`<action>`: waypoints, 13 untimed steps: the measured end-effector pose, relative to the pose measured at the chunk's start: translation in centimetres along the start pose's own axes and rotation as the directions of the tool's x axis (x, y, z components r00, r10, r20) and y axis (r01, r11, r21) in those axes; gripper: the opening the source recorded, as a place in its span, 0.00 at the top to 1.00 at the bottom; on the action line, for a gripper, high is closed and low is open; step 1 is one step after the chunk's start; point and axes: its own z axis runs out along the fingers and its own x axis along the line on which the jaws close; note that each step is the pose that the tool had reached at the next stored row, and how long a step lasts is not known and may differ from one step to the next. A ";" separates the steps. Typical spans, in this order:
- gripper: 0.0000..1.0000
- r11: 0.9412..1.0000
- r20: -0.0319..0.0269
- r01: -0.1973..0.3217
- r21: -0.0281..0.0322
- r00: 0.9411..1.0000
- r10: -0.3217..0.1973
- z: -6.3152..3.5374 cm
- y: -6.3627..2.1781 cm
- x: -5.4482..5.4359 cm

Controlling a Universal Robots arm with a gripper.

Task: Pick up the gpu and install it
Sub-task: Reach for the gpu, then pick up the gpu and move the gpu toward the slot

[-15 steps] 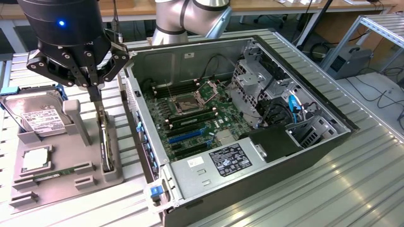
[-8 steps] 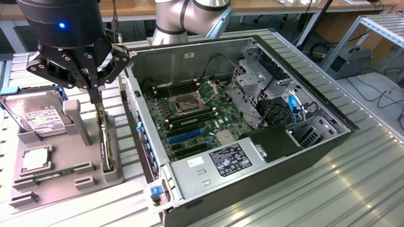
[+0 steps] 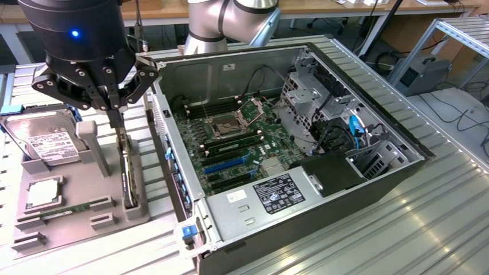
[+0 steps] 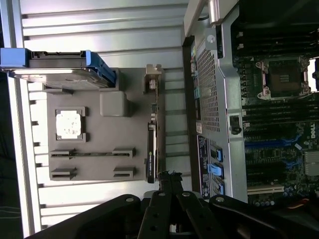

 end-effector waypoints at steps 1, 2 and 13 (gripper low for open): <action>0.89 1.000 0.000 0.000 0.000 1.000 0.000 0.00 -0.01 0.0; 0.89 1.000 0.000 0.000 0.000 1.000 0.000 0.00 -0.01 0.0; 0.89 1.000 0.000 0.000 0.000 1.000 0.000 0.00 -0.02 0.1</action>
